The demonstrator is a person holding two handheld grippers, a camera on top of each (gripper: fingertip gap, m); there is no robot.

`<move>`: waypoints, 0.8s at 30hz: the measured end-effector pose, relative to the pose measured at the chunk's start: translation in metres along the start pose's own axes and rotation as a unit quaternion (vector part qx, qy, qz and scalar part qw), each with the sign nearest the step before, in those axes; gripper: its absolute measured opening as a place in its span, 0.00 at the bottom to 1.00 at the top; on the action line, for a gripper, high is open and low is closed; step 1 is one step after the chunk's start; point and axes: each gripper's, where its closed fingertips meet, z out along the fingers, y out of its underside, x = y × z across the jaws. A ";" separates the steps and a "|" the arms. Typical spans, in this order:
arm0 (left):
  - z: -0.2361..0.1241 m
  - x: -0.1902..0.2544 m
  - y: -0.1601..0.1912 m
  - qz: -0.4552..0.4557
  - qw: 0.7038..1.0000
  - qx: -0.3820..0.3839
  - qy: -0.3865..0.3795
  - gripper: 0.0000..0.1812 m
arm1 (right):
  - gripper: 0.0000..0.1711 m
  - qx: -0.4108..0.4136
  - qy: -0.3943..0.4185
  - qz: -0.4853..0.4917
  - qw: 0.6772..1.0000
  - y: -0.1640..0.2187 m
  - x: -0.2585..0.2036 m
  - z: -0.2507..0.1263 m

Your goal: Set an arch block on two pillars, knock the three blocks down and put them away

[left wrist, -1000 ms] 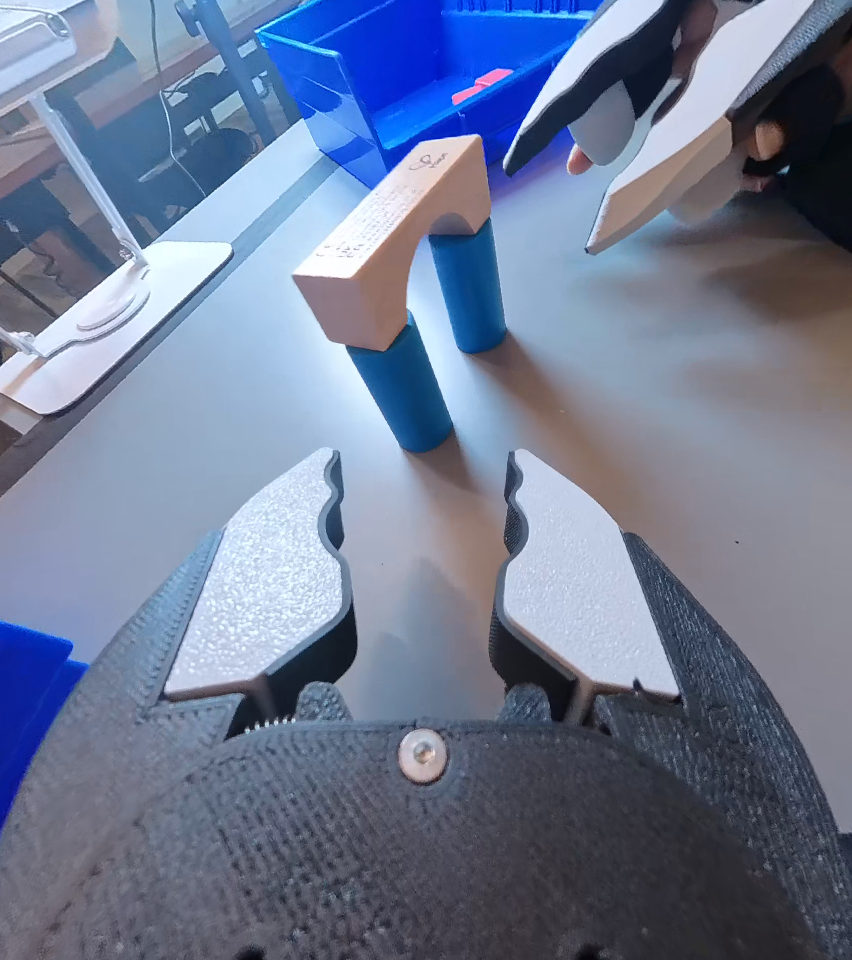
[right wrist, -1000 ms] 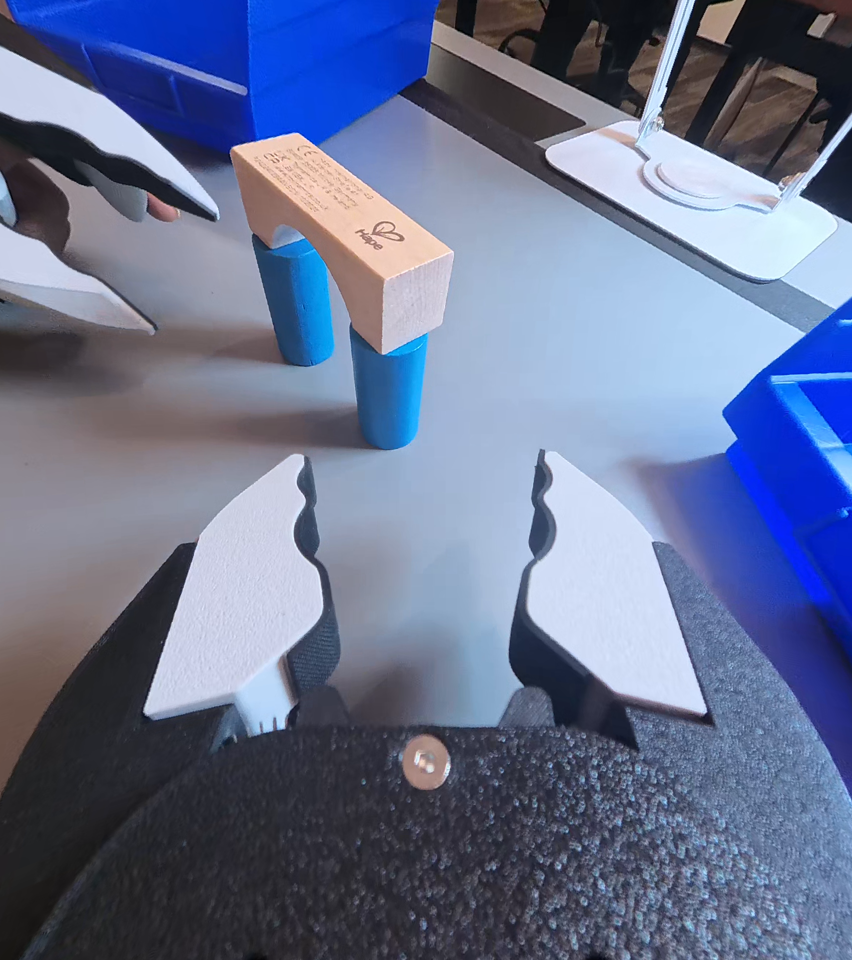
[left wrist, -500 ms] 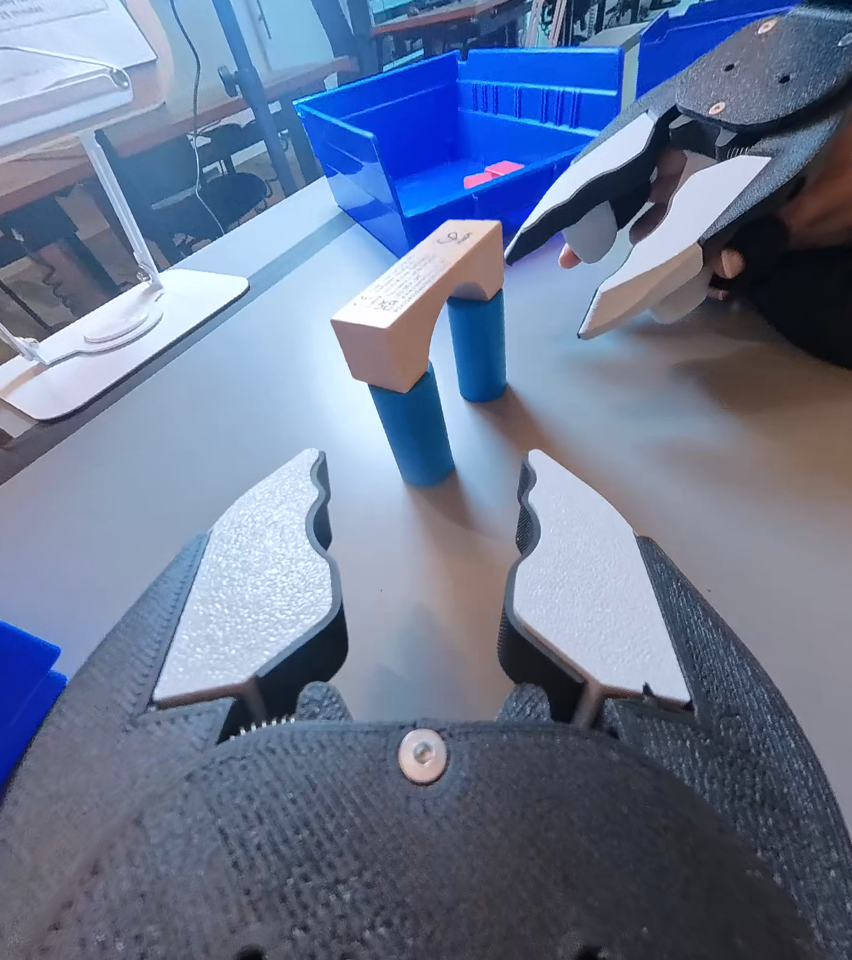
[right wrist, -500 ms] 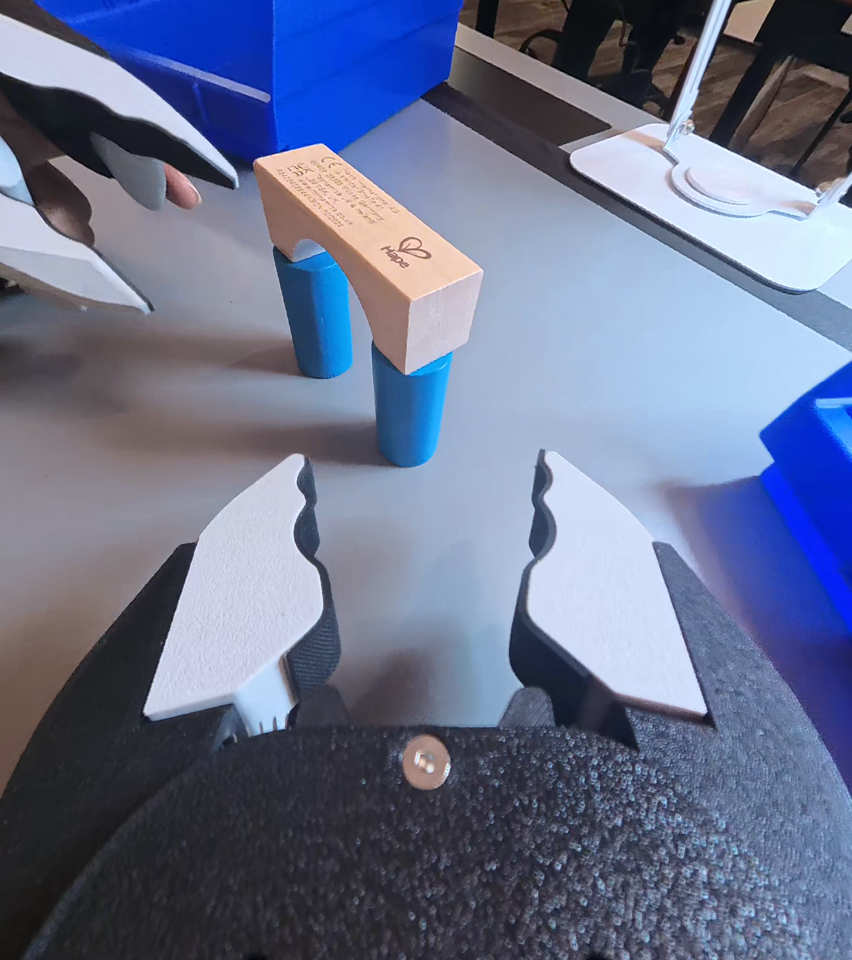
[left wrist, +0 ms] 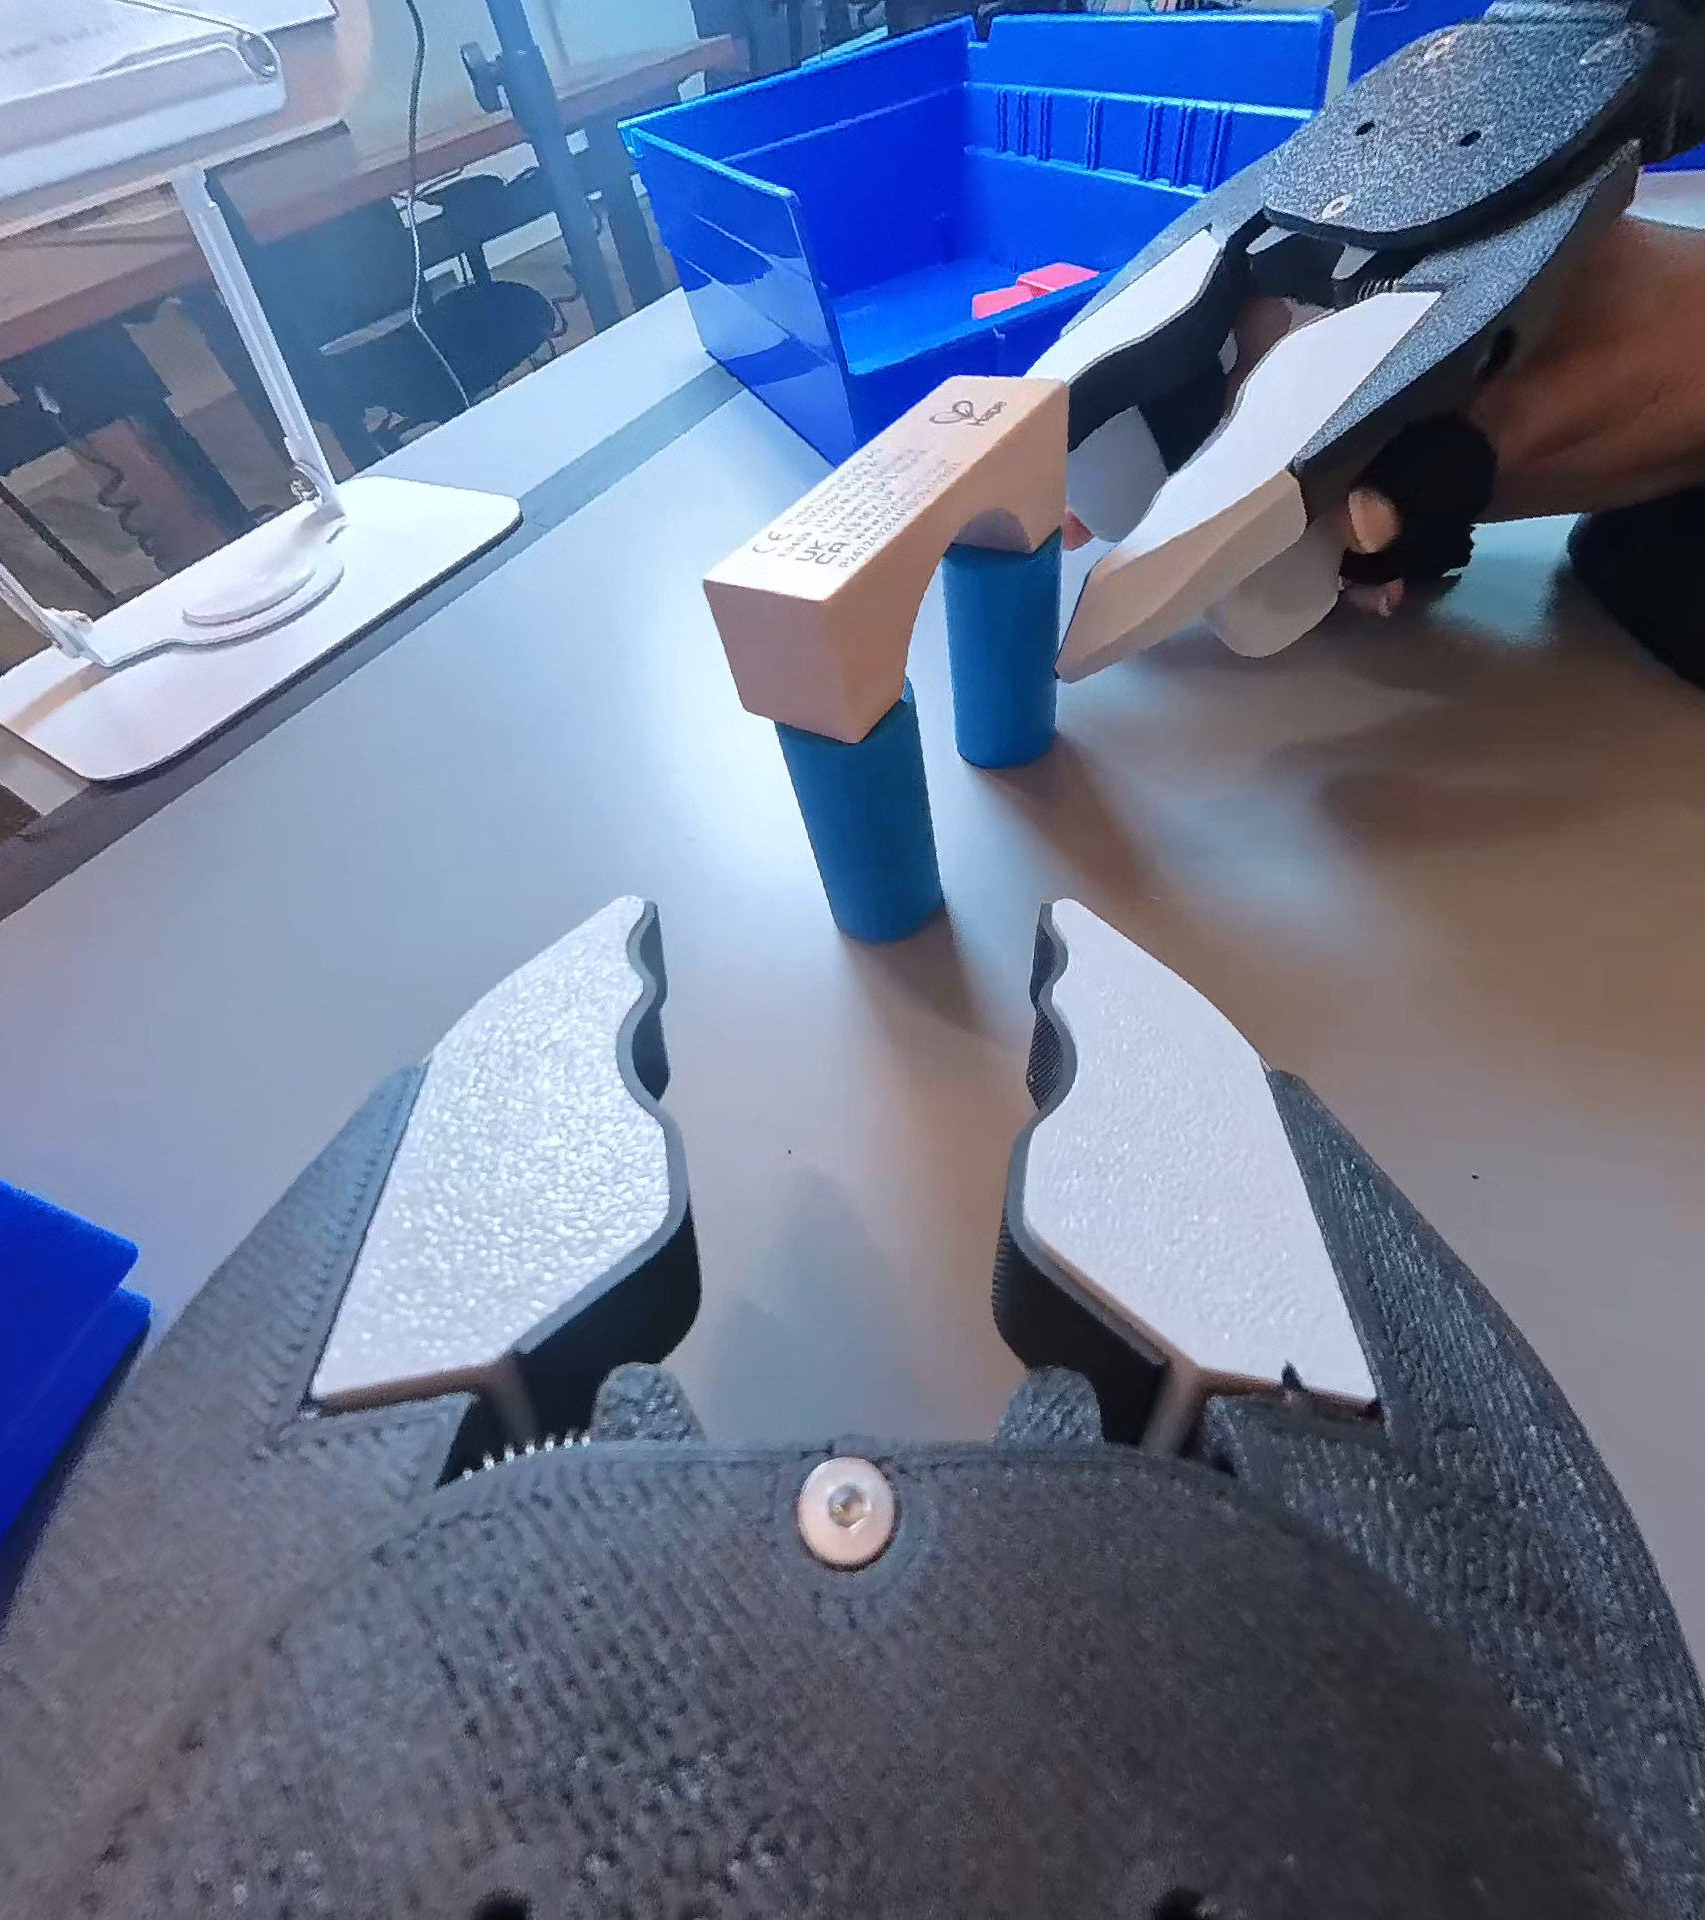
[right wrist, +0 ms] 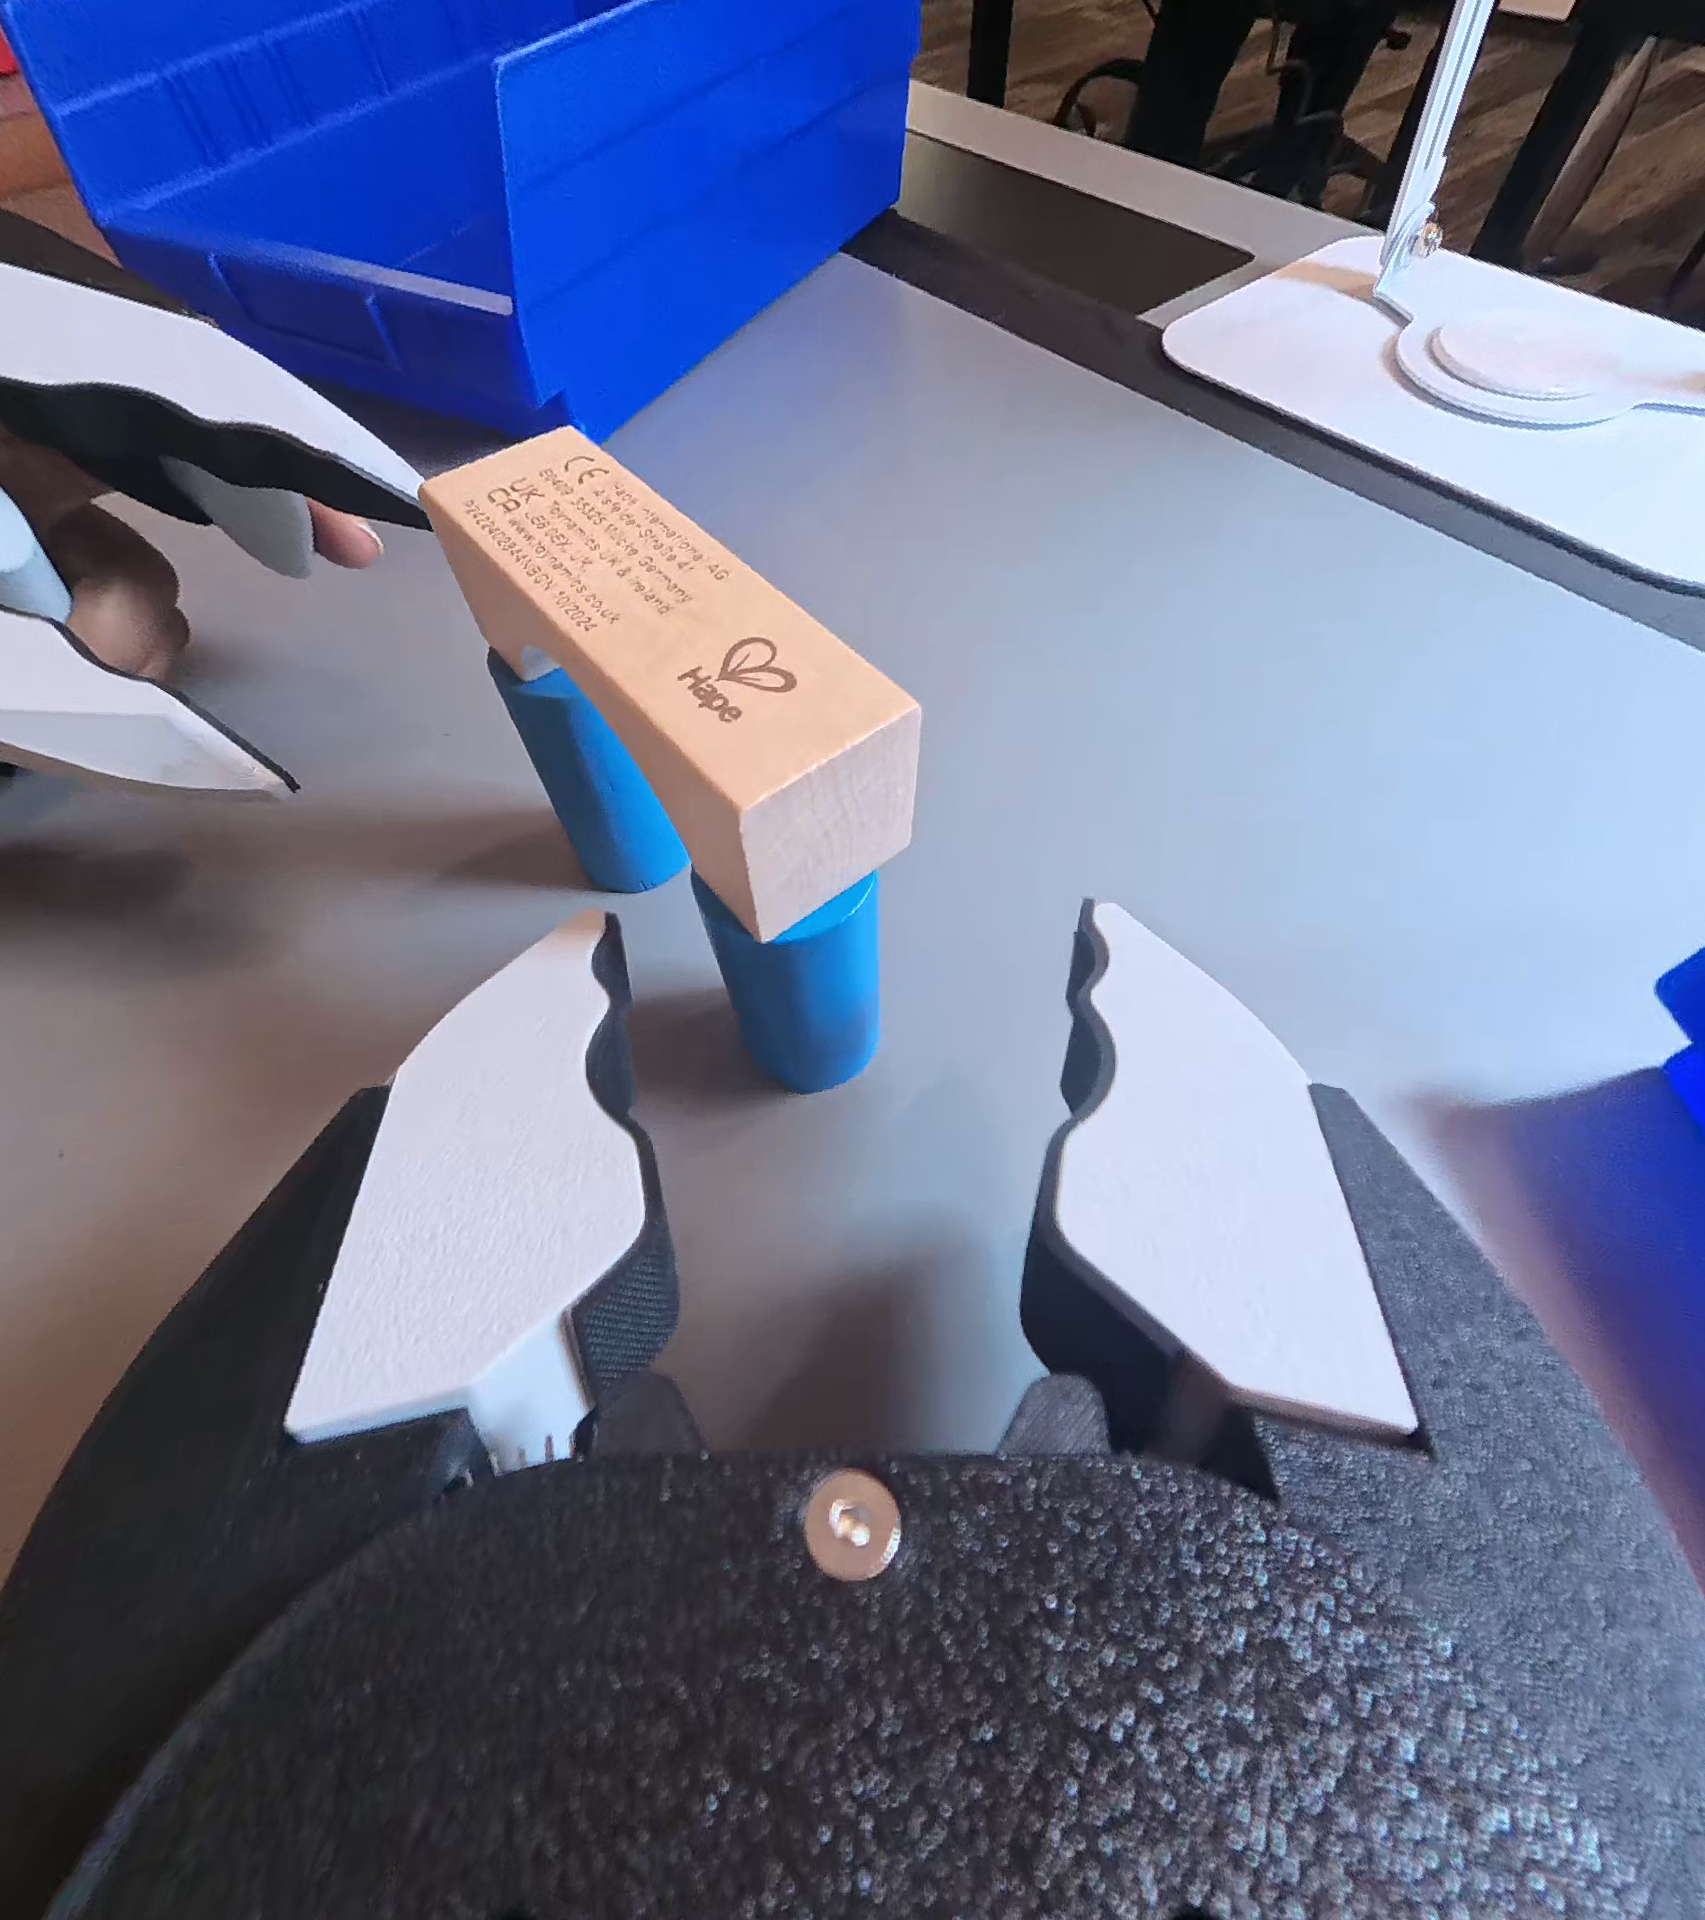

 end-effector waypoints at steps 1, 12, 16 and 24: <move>0.000 0.000 0.000 0.001 1.000 -0.001 -0.001 0.38 | 0.48 0.002 0.001 0.000 1.000 -0.001 0.000 0.000; -0.016 -0.015 -0.022 -0.018 0.997 0.067 -0.026 0.37 | 0.29 0.022 -0.220 -0.066 0.973 -0.002 -0.090 -0.028; -0.015 -0.017 -0.019 -0.026 0.997 0.064 -0.028 0.37 | 0.29 0.016 -0.202 -0.068 0.977 -0.001 -0.087 -0.022; -0.013 -0.018 -0.016 -0.022 0.997 0.059 -0.033 0.35 | 0.33 0.018 -0.100 -0.090 0.991 -0.013 -0.064 0.008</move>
